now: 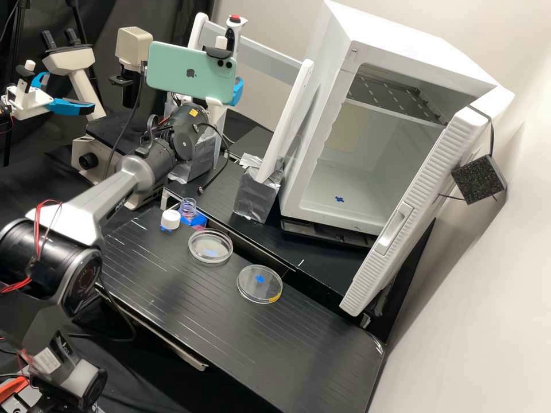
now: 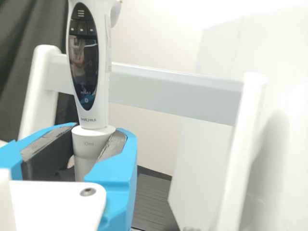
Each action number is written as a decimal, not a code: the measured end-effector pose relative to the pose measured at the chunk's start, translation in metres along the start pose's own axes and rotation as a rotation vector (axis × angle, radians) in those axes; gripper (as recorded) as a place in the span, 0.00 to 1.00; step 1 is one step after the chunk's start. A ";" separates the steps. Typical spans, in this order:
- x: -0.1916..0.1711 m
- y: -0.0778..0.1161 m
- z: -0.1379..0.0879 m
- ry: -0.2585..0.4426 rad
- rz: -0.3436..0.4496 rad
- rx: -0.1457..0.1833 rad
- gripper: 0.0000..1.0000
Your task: Use the pipette
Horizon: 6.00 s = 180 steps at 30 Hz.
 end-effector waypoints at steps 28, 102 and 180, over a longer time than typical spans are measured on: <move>0.034 -0.003 -0.012 -0.090 -0.101 0.043 0.00; 0.053 0.011 0.016 -0.104 -0.100 0.010 0.00; 0.055 0.019 0.007 -0.144 -0.193 0.043 0.00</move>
